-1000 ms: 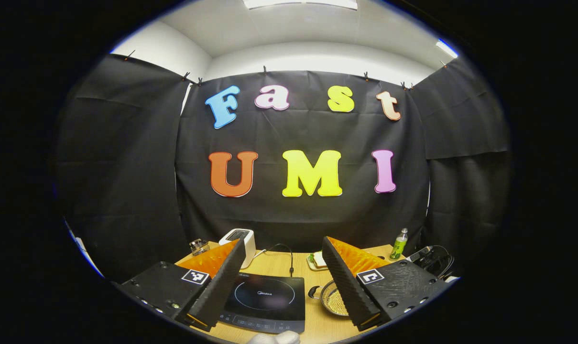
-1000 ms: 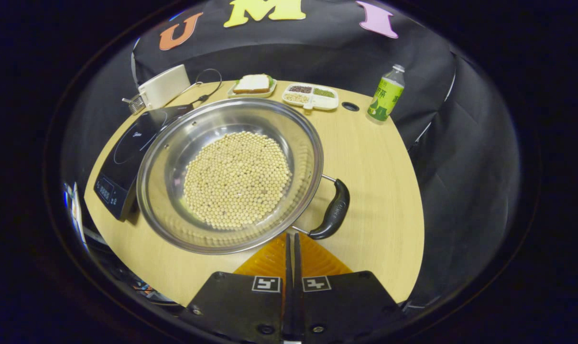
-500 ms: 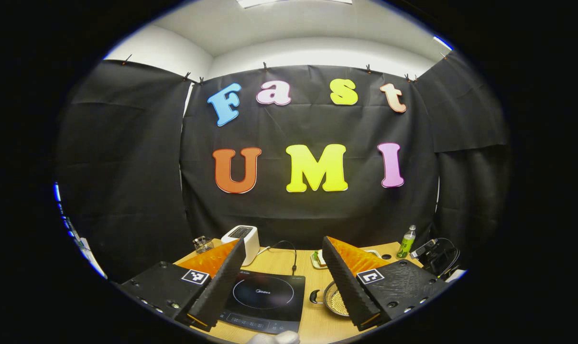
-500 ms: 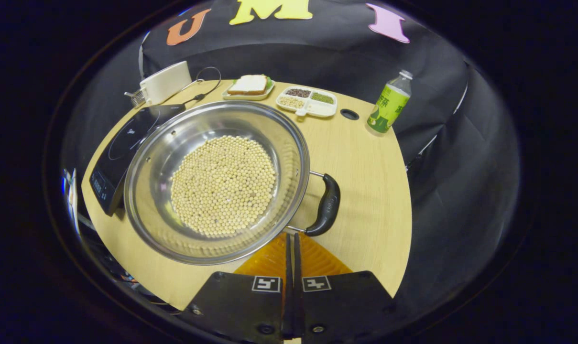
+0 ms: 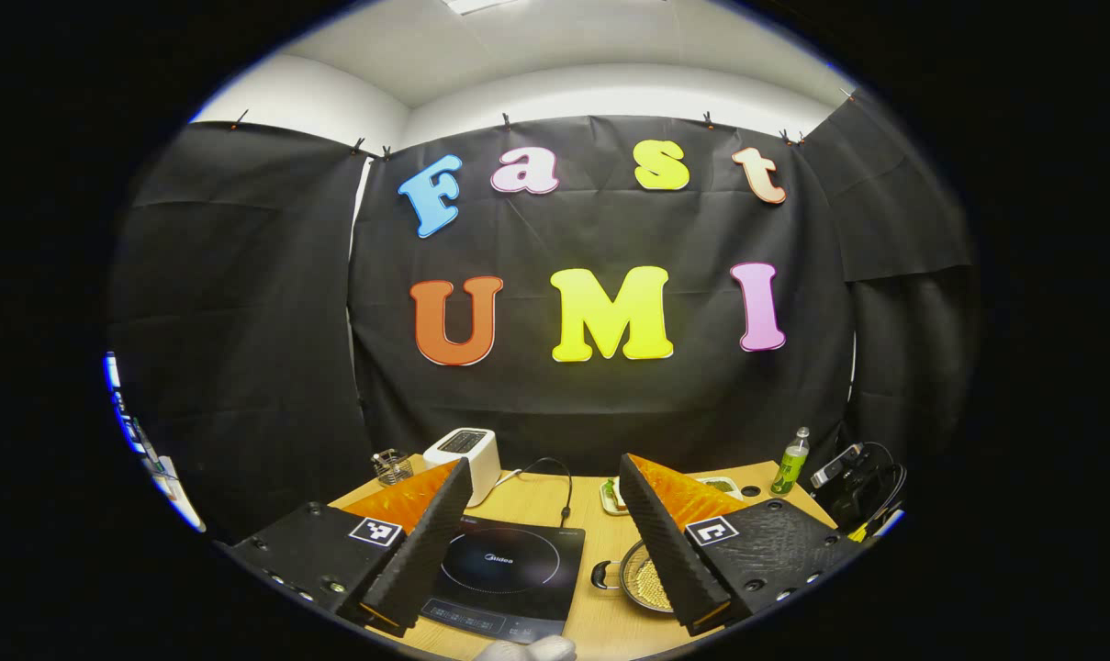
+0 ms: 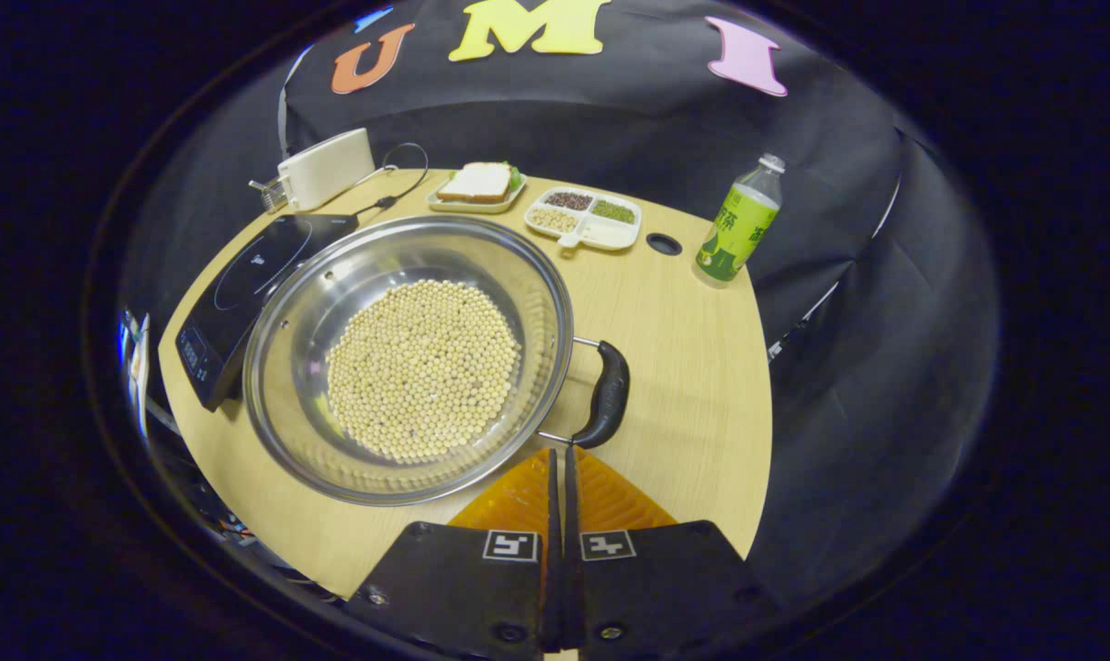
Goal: First push the handle of the pot to place it horizontally, then grasp the pot with both hands and set it on the induction cooktop.
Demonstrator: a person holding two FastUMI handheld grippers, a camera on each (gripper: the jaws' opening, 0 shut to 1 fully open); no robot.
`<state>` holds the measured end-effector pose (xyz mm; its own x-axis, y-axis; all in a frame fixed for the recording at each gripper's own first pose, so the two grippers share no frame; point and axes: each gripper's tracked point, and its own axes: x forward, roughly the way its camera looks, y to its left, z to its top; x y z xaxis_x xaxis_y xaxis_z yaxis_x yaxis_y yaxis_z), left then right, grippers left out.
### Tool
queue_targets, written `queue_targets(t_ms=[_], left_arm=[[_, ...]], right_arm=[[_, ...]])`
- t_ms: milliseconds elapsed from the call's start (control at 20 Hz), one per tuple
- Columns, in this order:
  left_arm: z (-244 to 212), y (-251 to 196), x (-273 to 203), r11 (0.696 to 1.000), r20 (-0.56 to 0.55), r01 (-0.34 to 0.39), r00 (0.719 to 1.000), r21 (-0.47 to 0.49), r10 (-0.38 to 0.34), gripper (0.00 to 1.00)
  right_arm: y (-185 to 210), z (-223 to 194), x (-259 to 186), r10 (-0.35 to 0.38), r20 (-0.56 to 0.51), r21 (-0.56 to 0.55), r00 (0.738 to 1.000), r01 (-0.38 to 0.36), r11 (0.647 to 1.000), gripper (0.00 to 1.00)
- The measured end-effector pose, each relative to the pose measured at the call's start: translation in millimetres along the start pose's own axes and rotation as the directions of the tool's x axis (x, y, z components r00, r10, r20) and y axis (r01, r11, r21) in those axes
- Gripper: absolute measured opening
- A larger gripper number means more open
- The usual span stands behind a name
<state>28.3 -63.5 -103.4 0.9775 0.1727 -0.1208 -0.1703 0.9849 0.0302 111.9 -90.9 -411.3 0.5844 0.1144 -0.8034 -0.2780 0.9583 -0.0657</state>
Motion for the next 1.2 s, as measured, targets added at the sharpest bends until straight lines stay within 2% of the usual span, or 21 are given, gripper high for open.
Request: queue_targets(t_ms=[100, 200, 250, 350, 450, 550, 700, 900, 950, 1050, 1100, 1200], left_arm=[[-5.8, -1.6, 4.4, 1.000, -0.005, 0.015, 1.000, -0.003, -0.015, 0.96], [-13.3, -0.6, 6.8, 1.000, -0.016, 0.025, 1.000, -0.002, -0.025, 0.96], [-17.5, -1.6, 9.2, 1.000, -0.020, 0.031, 0.999, 0.001, -0.031, 0.96], [-23.8, -1.6, 14.1, 0.999, -0.025, 0.040, 0.999, 0.010, -0.040, 0.96], [-32.3, -3.0, 19.1, 0.998, -0.034, 0.053, 0.998, 0.025, -0.052, 0.96], [-46.0, -6.9, 24.2, 0.997, -0.051, 0.070, 0.996, 0.033, -0.068, 0.96], [-74.1, -16.6, 33.6, 0.994, -0.101, 0.102, 0.990, 0.023, -0.099, 0.96], [-119.7, -32.6, 51.1, 0.989, -0.175, 0.147, 0.974, 0.007, -0.143, 0.96], [-132.6, -37.9, 55.9, 0.988, -0.198, 0.156, 0.968, 0.001, -0.153, 0.97], [-158.2, -43.3, 68.0, 0.988, -0.241, 0.154, 0.959, -0.001, -0.150, 0.97], [-170.9, -47.2, 73.8, 0.988, -0.266, 0.152, 0.953, -0.005, -0.148, 0.96], [-192.8, -57.3, 87.0, 0.988, -0.302, 0.154, 0.942, -0.008, -0.149, 0.97]], right_arm=[[-2.2, -0.4, -11.2, 0.000, 0.034, 0.010, 0.999, -0.001, 1.000, 0.07], [-7.4, 2.1, -20.8, -0.010, 0.082, 0.026, 0.997, 0.008, 1.000, 0.22], [-10.5, -0.1, -27.7, -0.028, 0.090, 0.034, 0.996, 0.025, 0.999, 0.49], [-12.3, 1.3, -40.0, -0.032, 0.122, 0.048, 0.992, 0.026, 0.999, 0.85], [-16.1, -0.4, -49.0, -0.048, 0.130, 0.053, 0.990, 0.042, 0.998, 0.89], [-16.3, 3.1, -55.7, -0.057, 0.158, 0.057, 0.986, 0.048, 0.997, 0.85], [-16.4, 3.8, -59.7, -0.064, 0.165, 0.070, 0.984, 0.053, 0.996, 0.85], [-14.0, 10.0, -59.4, -0.049, 0.172, 0.089, 0.984, 0.034, 0.995, 0.85], [-12.6, 13.4, -58.3, -0.042, 0.178, 0.092, 0.983, 0.026, 0.995, 0.89], [-10.9, 20.5, -53.0, -0.032, 0.182, 0.100, 0.983, 0.014, 0.995, 0.85], [-9.4, 23.3, -48.3, -0.027, 0.180, 0.104, 0.983, 0.008, 0.995, 0.89], [-4.8, 29.1, -35.4, -0.009, 0.169, 0.105, 0.986, -0.009, 0.994, 0.89]])
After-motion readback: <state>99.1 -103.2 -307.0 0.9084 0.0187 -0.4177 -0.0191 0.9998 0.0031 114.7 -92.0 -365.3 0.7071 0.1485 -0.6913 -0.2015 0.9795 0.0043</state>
